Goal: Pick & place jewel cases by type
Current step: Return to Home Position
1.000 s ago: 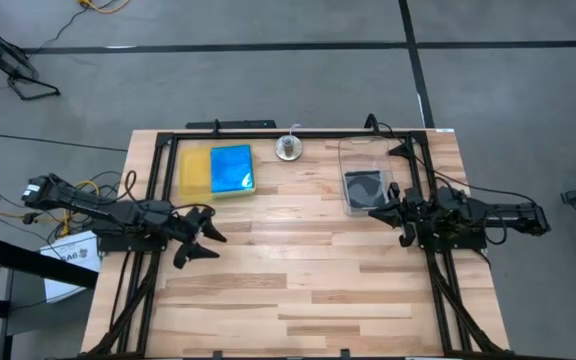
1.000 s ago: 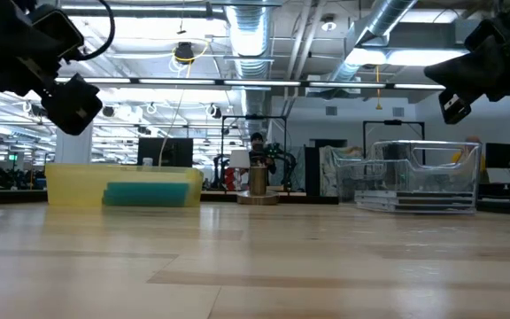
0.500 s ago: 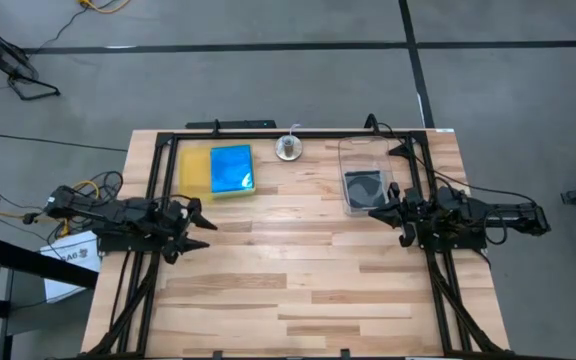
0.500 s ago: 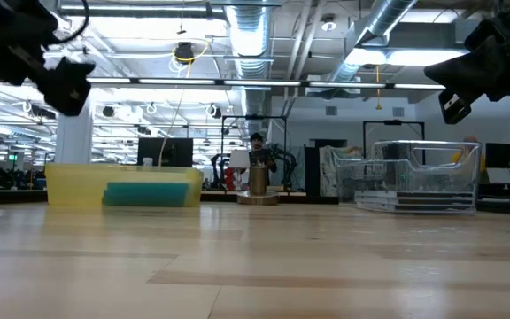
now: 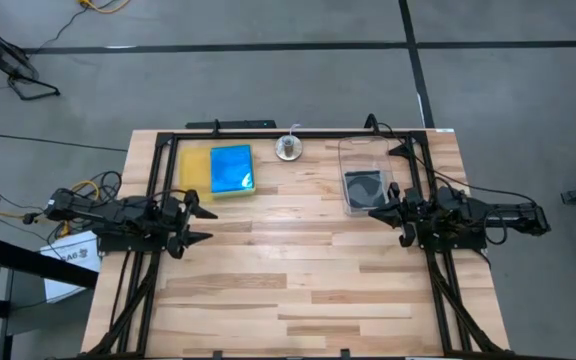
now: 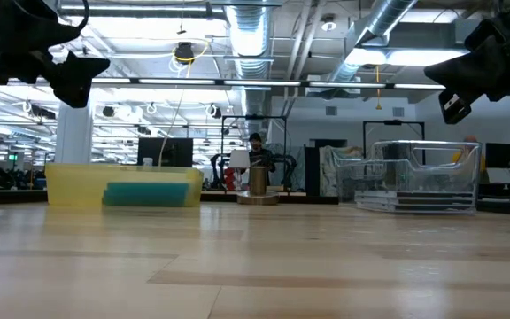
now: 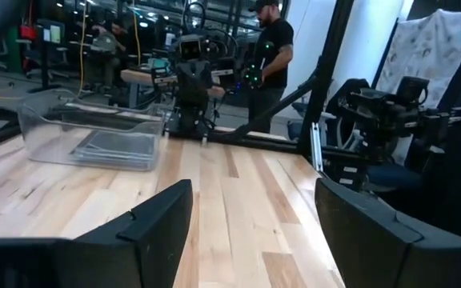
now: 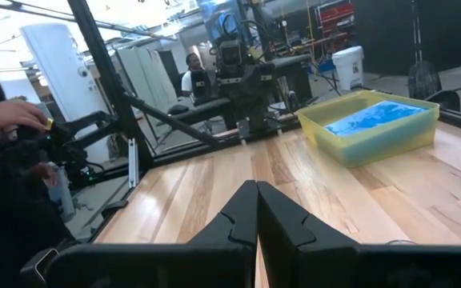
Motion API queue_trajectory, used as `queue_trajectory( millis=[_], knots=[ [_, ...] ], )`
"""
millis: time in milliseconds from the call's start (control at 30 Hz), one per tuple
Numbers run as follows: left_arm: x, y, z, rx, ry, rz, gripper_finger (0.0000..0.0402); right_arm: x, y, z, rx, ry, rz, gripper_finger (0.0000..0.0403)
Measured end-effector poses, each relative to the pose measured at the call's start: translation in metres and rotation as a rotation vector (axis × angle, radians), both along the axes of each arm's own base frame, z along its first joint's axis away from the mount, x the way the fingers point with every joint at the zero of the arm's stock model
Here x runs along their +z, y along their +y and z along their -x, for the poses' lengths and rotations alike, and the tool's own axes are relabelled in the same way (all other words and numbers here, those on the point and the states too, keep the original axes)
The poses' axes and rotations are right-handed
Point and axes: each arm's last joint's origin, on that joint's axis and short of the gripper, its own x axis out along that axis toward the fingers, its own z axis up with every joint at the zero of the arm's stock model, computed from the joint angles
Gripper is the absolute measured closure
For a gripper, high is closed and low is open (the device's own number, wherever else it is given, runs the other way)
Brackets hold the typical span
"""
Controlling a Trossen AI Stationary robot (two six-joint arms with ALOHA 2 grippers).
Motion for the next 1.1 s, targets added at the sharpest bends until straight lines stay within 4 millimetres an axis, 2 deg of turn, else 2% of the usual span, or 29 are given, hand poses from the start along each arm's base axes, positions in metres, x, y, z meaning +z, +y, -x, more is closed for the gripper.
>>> queue_trajectory(
  millis=[1100],
  knots=[
    [-0.0033,-0.0002,-0.0005,-0.002,0.029,-0.001,0.0145,0.0,0.0,0.0,0.0,0.0,0.0,0.0403]
  ],
)
